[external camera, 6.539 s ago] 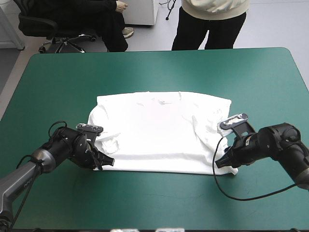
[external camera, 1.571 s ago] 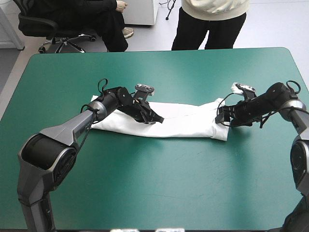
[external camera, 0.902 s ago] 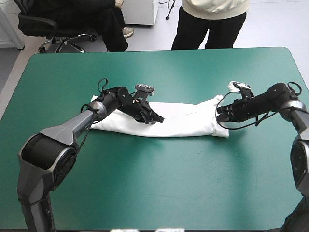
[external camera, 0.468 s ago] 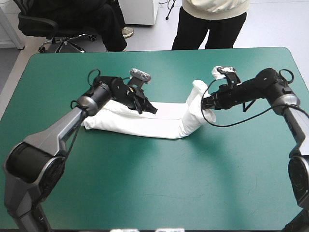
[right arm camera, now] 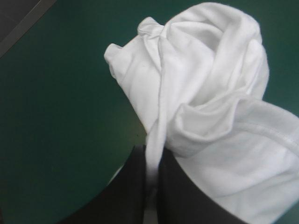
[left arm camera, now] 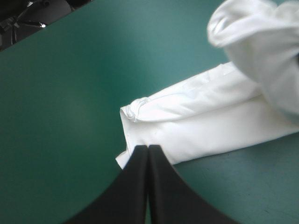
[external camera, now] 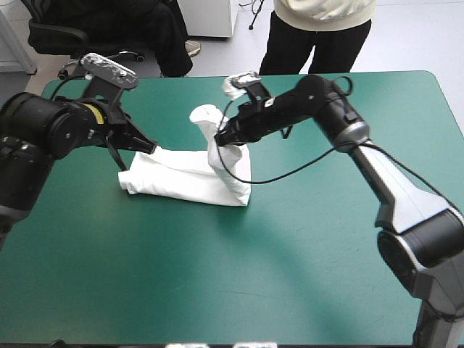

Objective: Fold the cloth

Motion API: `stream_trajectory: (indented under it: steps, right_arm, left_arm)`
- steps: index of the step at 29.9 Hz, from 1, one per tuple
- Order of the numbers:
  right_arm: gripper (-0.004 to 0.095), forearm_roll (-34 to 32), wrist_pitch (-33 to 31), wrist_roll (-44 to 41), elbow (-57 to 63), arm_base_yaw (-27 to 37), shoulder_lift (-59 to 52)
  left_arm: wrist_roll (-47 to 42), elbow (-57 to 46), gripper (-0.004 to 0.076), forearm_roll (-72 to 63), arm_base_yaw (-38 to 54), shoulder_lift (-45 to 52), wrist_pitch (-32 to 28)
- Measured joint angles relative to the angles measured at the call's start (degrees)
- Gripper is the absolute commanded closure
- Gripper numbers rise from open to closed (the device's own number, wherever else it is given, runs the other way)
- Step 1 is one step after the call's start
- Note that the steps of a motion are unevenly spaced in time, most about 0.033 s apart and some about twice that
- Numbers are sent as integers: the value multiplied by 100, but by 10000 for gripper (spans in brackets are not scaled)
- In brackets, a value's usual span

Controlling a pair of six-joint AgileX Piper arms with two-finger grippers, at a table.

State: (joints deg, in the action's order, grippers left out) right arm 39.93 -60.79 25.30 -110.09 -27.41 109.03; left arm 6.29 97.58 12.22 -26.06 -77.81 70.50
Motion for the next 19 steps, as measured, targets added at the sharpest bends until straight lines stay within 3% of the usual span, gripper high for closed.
stream_trajectory:
  steps: [8,14,17,18,19]
  right_arm:
    - [920,-748,-412,-862,-2688,-924,2100]
    - [884,-802,-704,-1114,-4313,-1228,3347]
    - [691,-604,-646,-892,-4694,-1352,3654]
    - [582,-438,-593,-700,-4734,-1389,3721]
    - [354,-259,-529,-519,-4752,-1410,3755]
  left_arm:
    - [-146,11,741,89,0,596,0]
    - [-165,11,741,110,0,620,1]
    - [-203,11,741,110,0,620,6]
    - [-217,11,741,110,0,613,6]
    - [-227,11,741,110,0,602,6]
